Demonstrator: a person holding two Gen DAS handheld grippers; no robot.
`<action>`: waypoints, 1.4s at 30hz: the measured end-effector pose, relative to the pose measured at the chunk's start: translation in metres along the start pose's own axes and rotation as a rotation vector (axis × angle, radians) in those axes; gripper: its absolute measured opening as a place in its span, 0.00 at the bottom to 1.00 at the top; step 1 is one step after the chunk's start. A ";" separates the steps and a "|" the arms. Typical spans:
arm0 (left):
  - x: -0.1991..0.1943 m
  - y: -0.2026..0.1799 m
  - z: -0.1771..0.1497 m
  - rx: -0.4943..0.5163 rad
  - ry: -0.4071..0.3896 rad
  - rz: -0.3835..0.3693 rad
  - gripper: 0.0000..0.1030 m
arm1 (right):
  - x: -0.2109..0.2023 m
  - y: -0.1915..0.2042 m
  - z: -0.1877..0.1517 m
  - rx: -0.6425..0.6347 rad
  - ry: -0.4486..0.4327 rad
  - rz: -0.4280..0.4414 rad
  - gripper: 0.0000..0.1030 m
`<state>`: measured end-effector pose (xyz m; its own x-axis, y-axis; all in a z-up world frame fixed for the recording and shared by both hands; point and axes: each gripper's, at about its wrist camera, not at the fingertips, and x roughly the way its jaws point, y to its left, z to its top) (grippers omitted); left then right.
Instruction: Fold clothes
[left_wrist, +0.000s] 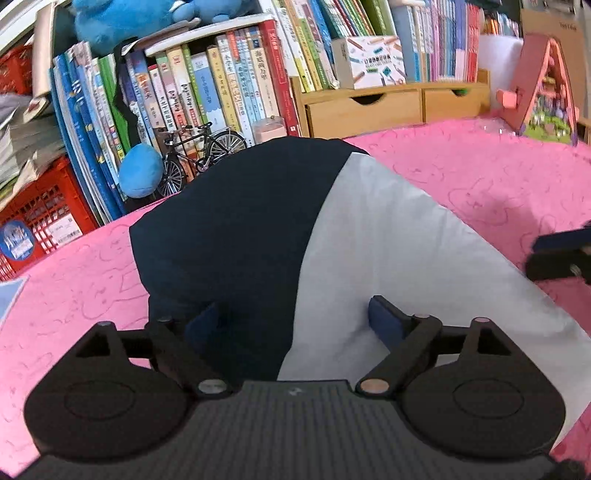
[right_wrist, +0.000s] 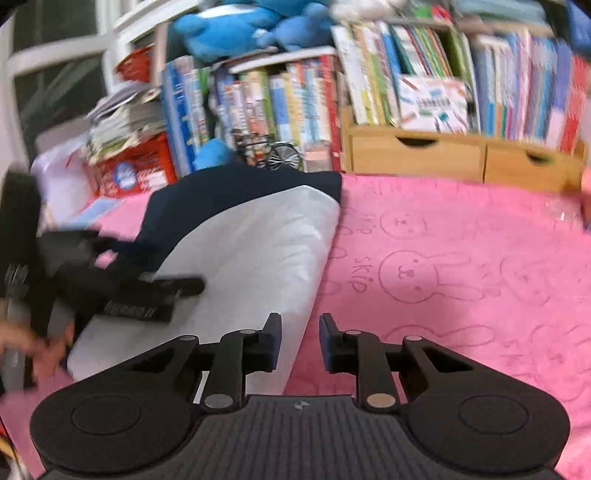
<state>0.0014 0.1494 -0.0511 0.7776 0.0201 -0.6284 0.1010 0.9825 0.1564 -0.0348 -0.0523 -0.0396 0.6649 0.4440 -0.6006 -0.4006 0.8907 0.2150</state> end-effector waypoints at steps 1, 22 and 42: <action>0.001 0.004 -0.003 -0.026 -0.004 -0.003 0.96 | 0.010 -0.007 0.007 0.045 0.015 0.025 0.32; 0.007 0.033 -0.020 -0.164 -0.036 -0.171 1.00 | 0.180 -0.072 0.112 0.361 0.157 0.195 0.40; 0.006 0.041 -0.022 -0.195 -0.061 -0.196 1.00 | 0.105 -0.045 0.141 0.066 -0.048 0.140 0.31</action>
<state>-0.0032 0.1938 -0.0655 0.7917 -0.1791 -0.5841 0.1361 0.9837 -0.1172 0.1420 -0.0319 -0.0036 0.6355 0.5670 -0.5240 -0.4500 0.8235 0.3454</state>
